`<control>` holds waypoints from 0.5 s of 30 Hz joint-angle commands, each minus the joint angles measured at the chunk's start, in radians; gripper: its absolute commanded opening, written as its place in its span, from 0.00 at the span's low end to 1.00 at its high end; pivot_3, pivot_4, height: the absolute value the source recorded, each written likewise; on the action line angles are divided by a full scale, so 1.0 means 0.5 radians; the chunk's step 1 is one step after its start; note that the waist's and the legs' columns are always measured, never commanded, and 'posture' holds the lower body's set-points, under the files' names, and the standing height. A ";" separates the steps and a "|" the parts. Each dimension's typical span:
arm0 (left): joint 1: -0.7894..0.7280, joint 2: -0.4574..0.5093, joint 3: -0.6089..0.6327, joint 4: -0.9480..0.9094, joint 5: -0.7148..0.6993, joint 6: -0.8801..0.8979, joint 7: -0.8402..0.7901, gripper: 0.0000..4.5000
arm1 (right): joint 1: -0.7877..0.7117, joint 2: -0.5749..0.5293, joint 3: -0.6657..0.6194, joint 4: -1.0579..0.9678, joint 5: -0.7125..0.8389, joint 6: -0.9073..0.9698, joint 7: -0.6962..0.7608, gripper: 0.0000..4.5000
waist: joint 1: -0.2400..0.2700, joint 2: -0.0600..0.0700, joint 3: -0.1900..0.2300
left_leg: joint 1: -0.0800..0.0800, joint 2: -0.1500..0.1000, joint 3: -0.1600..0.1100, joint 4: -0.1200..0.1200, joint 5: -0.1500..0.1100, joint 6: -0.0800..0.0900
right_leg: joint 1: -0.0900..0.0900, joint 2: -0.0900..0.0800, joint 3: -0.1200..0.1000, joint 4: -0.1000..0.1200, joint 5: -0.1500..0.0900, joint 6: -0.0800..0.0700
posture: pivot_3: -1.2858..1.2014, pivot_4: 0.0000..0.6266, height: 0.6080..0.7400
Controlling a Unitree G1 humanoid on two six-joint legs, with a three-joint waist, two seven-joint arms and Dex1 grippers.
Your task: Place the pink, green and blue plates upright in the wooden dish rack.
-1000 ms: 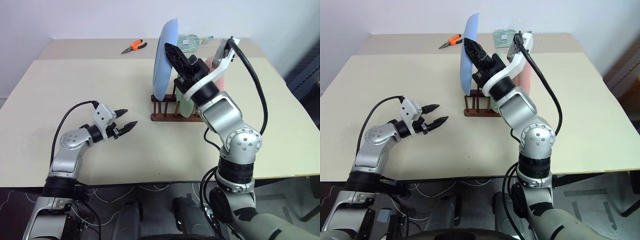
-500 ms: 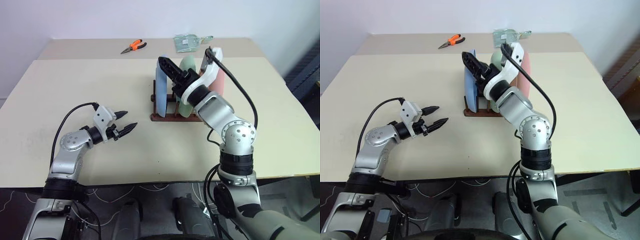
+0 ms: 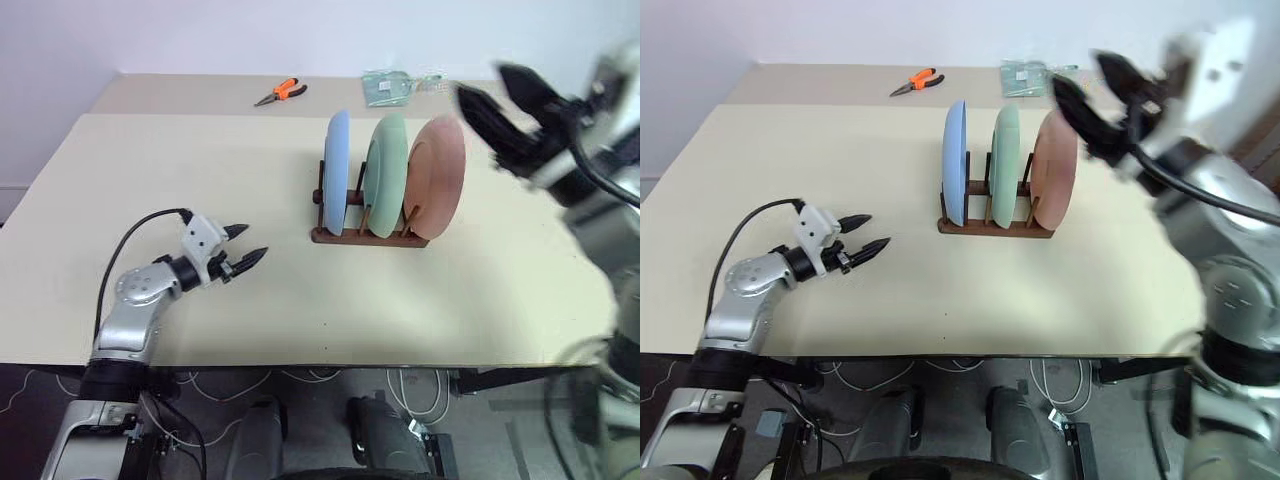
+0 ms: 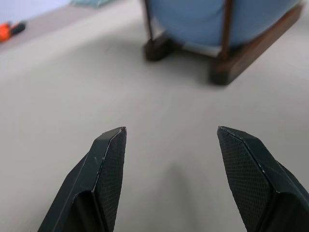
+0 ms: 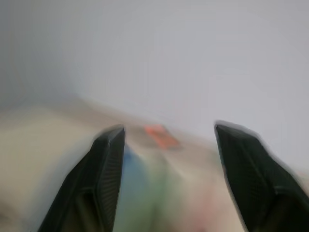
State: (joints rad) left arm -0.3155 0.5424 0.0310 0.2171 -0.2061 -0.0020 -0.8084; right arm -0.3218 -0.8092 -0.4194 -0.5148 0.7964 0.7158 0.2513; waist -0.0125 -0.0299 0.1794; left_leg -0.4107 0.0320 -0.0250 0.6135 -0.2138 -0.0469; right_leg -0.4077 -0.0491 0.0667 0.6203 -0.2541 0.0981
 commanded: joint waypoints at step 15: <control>0.031 0.023 0.014 -0.010 0.063 -0.130 0.021 0.68 | 0.763 0.179 0.117 0.347 -0.645 -0.640 0.578 0.66 | -0.047 0.005 0.001 | 0.003 0.001 0.007 0.001 -0.001 0.001 | -0.002 0.005 0.008 0.003 0.002 0.002 | 0.52 0.24 0.94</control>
State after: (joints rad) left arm -0.3056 0.5411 0.0169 0.2578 -0.1647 -0.0664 -0.8010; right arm 0.0773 -0.7235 -0.3521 -0.3439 0.4905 0.4277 0.5301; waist -0.0361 -0.0272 0.1801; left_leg -0.4091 0.0324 -0.0216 0.6141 -0.2142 -0.0463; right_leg -0.4088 -0.0469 0.0708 0.6215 -0.2528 0.0990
